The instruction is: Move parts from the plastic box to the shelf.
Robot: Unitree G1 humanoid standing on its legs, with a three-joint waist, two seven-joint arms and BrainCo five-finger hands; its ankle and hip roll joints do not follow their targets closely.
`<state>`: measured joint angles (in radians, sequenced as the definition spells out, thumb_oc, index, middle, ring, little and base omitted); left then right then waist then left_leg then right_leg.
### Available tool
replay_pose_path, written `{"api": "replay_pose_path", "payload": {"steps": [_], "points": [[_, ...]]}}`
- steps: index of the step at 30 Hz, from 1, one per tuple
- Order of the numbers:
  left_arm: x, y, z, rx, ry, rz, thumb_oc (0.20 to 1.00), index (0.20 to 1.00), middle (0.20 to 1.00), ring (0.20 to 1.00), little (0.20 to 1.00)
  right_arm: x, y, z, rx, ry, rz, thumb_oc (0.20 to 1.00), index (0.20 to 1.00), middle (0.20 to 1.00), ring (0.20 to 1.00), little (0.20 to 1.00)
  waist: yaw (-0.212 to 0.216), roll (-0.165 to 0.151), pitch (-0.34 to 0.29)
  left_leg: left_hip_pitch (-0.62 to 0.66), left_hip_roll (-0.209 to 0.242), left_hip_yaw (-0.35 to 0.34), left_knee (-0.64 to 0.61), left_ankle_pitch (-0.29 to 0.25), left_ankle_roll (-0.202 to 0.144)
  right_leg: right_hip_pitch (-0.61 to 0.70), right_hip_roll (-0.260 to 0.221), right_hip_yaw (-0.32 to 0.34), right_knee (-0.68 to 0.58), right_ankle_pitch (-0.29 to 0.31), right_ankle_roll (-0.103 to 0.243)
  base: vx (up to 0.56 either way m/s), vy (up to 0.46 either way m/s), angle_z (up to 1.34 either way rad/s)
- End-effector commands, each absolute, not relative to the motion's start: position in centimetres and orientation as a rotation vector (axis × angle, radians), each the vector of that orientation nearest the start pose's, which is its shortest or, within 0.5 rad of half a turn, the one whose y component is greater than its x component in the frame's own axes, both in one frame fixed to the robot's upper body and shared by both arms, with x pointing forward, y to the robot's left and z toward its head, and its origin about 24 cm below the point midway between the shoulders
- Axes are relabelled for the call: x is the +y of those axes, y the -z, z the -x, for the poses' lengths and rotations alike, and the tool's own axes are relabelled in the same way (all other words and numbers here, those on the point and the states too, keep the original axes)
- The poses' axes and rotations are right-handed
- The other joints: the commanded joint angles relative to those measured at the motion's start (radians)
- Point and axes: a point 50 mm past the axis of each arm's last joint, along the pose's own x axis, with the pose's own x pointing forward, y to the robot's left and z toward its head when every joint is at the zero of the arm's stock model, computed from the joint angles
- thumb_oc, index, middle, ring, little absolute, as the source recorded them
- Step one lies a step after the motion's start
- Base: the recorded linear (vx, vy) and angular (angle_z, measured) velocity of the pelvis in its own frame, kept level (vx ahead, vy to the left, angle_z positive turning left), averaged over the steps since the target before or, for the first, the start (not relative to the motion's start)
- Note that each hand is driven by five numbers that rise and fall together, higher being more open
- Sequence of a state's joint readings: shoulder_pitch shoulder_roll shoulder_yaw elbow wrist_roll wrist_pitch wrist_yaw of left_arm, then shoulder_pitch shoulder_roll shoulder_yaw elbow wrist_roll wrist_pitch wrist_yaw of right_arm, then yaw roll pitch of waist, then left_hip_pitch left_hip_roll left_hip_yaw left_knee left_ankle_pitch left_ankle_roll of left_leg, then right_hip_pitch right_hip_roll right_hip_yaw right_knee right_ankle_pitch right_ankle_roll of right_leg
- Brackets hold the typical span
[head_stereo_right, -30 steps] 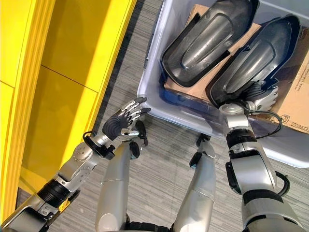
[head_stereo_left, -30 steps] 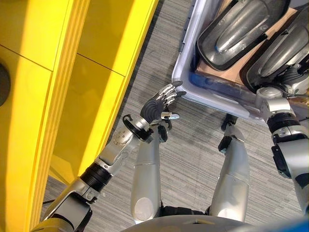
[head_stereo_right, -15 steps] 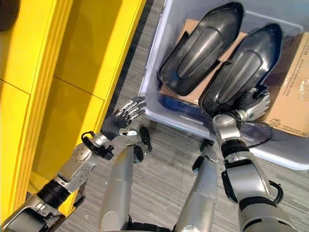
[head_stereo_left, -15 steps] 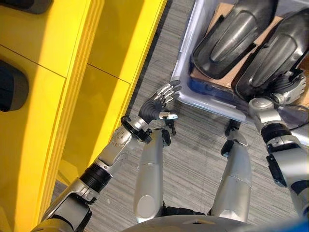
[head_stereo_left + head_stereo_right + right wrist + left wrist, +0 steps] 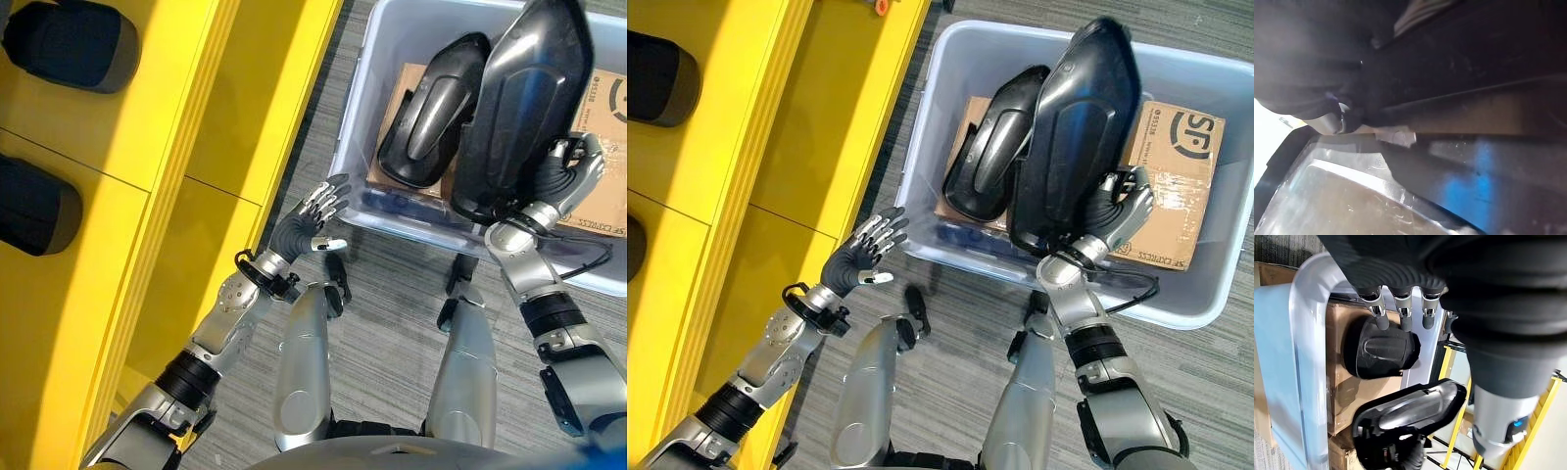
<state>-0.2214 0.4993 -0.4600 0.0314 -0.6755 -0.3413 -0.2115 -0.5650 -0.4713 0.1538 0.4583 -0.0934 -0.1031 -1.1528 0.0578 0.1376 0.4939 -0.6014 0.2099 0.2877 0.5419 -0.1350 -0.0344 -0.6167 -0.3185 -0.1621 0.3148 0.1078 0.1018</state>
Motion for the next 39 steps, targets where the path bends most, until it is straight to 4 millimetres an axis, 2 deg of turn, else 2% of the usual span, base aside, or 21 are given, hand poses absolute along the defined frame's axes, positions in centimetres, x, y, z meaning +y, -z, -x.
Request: {"api": "replay_pose_path", "payload": {"steps": [1, 3, 4, 6, 11, 14, 17, 21, 22, 25, 27, 35, 39], "points": [[12.7, -12.1, -25.8, -0.438, 0.665, 0.144, 1.0, 1.0, 1.0, 1.0, 1.0, -24.1, -19.9, -32.4, -0.744, 1.065, 0.395, 0.2, 0.2, 0.2, 0.2, 0.2, 0.026, -0.002, 0.026, 0.13, -0.047, 0.028, -0.193, 0.049, 0.001, 0.082, 0.009, -0.051, 0.161, -0.176, 0.031, 0.0, -0.065, -0.04], [12.7, -12.0, -25.7, -0.436, 0.665, 0.145, 1.0, 1.0, 1.0, 1.0, 1.0, -24.1, -19.8, -32.4, -0.737, 1.058, 0.385, 0.2, 0.2, 0.2, 0.2, 0.2, 0.026, -0.004, 0.026, 0.146, -0.046, 0.028, -0.201, 0.053, -0.001, 0.099, 0.009, -0.056, 0.153, -0.176, 0.032, -0.03, -0.057, 0.03], [12.9, -12.2, -25.7, -0.445, 0.661, 0.142, 1.0, 1.0, 1.0, 1.0, 1.0, -24.1, -20.1, -32.5, -0.738, 1.039, 0.367, 0.2, 0.2, 0.2, 0.2, 0.2, 0.028, -0.009, 0.026, 0.155, -0.038, 0.039, -0.217, 0.081, 0.004, 0.113, 0.009, -0.074, 0.131, -0.156, 0.021, -0.06, -0.056, 0.1], [13.1, -12.2, -25.7, -0.446, 0.657, 0.145, 1.0, 1.0, 1.0, 1.0, 1.0, -24.0, -20.1, -32.5, -0.729, 1.011, 0.345, 0.2, 0.2, 0.2, 0.2, 0.2, 0.03, -0.012, 0.026, 0.177, -0.035, 0.039, -0.232, 0.088, 0.001, 0.135, 0.007, -0.082, 0.121, -0.156, 0.023, -0.03, -0.041, 0.09], [13.6, -12.0, -25.4, -0.434, 0.631, 0.145, 1.0, 1.0, 1.0, 1.0, 1.0, -22.9, -19.2, -33.1, -0.63, 0.844, 0.221, 0.2, 0.2, 0.2, 0.2, 0.2, 0.034, -0.02, 0.026, 0.28, -0.033, 0.04, -0.29, 0.112, -0.01, 0.234, 0.001, -0.108, 0.085, -0.159, 0.023, 0.0, -0.006, 0.02], [14.1, -11.8, -25.4, -0.417, 0.607, 0.152, 1.0, 1.0, 1.0, 1.0, 1.0, -21.5, -18.0, -34.0, -0.491, 0.658, 0.063, 0.2, 0.2, 0.2, 0.2, 0.2, 0.044, -0.028, 0.026, 0.341, -0.031, 0.035, -0.324, 0.128, -0.017, 0.294, -0.006, -0.126, 0.071, -0.162, 0.02, 0.03, 0.028, 0.02], [14.4, -11.7, -25.3, -0.403, 0.59, 0.16, 1.0, 1.0, 1.0, 1.0, 1.0, -20.3, -17.0, -34.5, -0.393, 0.515, -0.004, 0.2, 0.2, 0.2, 0.2, 0.2, 0.05, -0.033, 0.026, 0.381, -0.029, 0.033, -0.347, 0.139, -0.021, 0.335, -0.008, -0.142, 0.058, -0.163, 0.019, 0.02, 0.028, 0.06], [15.1, -11.4, -25.0, -0.381, 0.564, 0.167, 1.0, 1.0, 1.0, 1.0, 1.0, -18.2, -15.5, -35.1, -0.269, 0.303, -0.008, 0.2, 0.2, 0.2, 0.2, 0.2, 0.072, -0.042, 0.026, 0.428, -0.024, 0.018, -0.366, 0.151, -0.026, 0.395, -0.012, -0.169, 0.048, -0.168, 0.016, 0.02, 0.04, 0.11], [15.6, -11.2, -24.9, -0.366, 0.552, 0.169, 1.0, 1.0, 1.0, 1.0, 1.0, -17.2, -15.2, -35.3, -0.213, 0.207, 0.005, 0.2, 0.2, 0.2, 0.2, 0.2, 0.087, -0.047, 0.02, 0.44, -0.023, 0.006, -0.371, 0.156, -0.027, 0.414, -0.013, -0.181, 0.047, -0.17, 0.017, 0.03, 0.049, 0.18], [15.8, -11.1, -24.8, -0.353, 0.545, 0.171, 1.0, 1.0, 1.0, 1.0, 1.0, -16.4, -14.6, -35.3, -0.165, 0.123, 0.006, 0.2, 0.2, 0.2, 0.2, 0.2, 0.097, -0.052, 0.012, 0.448, -0.023, -0.004, -0.375, 0.16, -0.028, 0.434, -0.014, -0.194, 0.04, -0.17, 0.018, 0.02, 0.063, 0.2], [16.2, -10.7, -24.6, -0.327, 0.537, 0.172, 1.0, 1.0, 1.0, 1.0, 1.0, -15.2, -14.0, -35.1, -0.111, 0.02, -0.02, 0.2, 0.2, 0.2, 0.2, 0.2, 0.119, -0.062, -0.001, 0.456, -0.022, -0.017, -0.371, 0.162, -0.028, 0.462, -0.015, -0.214, 0.036, -0.174, 0.021, 0.02, 0.113, 0.22], [16.7, -9.9, -24.2, -0.291, 0.52, 0.139, 1.0, 1.0, 1.0, 1.0, 1.0, -13.4, -13.3, -34.4, -0.021, -0.114, -0.138, 0.2, 0.2, 0.2, 0.2, 0.2, 0.166, -0.083, -0.015, 0.453, -0.036, -0.038, -0.328, 0.146, -0.015, 0.517, -0.049, -0.256, 0.036, -0.161, 0.029, -0.01, 0.158, 0.26], [16.6, -9.9, -24.2, -0.302, 0.531, 0.111, 1.0, 1.0, 1.0, 1.0, 1.0, -12.5, -12.7, -34.2, 0.012, -0.141, -0.212, 0.2, 0.2, 0.2, 0.2, 0.2, 0.196, -0.095, -0.017, 0.436, -0.058, -0.043, -0.292, 0.122, 0.003, 0.566, -0.074, -0.28, -0.023, -0.115, 0.044, -0.08, 0.168, 0.16]]}}
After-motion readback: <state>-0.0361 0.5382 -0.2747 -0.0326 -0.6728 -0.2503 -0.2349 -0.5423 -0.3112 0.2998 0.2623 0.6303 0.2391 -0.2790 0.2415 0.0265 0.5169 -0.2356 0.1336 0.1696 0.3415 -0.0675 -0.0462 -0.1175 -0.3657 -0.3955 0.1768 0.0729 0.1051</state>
